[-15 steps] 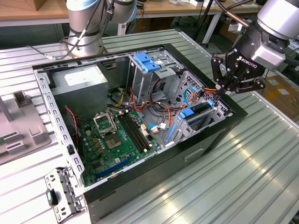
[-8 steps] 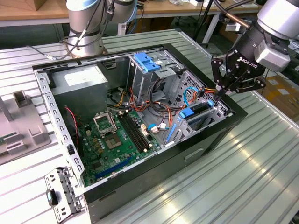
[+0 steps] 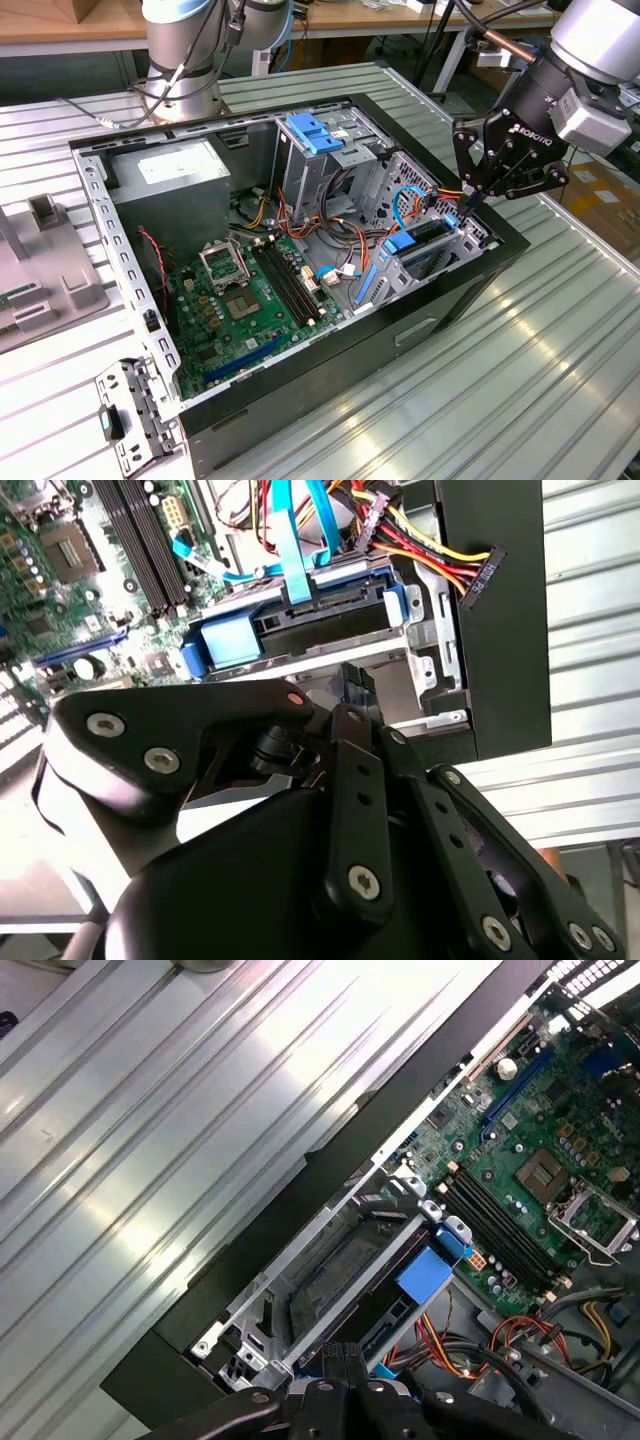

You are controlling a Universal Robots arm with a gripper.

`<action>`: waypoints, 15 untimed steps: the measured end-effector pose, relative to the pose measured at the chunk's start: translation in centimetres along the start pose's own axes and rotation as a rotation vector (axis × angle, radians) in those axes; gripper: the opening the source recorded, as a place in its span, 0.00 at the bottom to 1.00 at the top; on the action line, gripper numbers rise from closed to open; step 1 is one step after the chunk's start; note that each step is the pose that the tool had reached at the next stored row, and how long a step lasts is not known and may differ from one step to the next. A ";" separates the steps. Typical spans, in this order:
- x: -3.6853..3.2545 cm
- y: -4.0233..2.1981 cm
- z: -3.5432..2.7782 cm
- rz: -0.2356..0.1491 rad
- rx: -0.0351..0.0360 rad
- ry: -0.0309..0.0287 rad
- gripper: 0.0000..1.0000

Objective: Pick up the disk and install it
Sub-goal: 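Insert the first disk wire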

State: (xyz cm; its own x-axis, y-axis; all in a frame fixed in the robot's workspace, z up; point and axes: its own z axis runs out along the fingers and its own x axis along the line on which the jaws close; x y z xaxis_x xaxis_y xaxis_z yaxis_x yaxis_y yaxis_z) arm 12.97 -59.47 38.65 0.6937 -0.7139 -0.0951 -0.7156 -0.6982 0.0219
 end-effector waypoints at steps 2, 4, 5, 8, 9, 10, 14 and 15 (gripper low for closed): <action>0.00 0.00 0.00 -0.013 -0.0012 0.0003 0.11; 0.00 0.00 0.00 -0.014 -0.0013 0.0003 0.11; 0.00 0.00 0.00 -0.014 -0.0013 0.0003 0.11; 0.00 0.00 0.00 -0.014 -0.0013 0.0003 0.11; 0.00 0.00 0.00 -0.014 -0.0013 0.0002 0.24; 0.00 0.00 0.00 -0.015 -0.0014 0.0003 0.24; 0.02 -0.02 0.00 -0.015 -0.0015 0.0003 0.36; 0.06 -0.08 0.01 -0.015 -0.0015 0.0003 0.36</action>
State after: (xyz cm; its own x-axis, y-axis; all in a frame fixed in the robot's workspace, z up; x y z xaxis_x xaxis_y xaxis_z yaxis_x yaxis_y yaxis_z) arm 13.07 -59.46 38.64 0.7046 -0.7032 -0.0951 -0.7048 -0.7091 0.0220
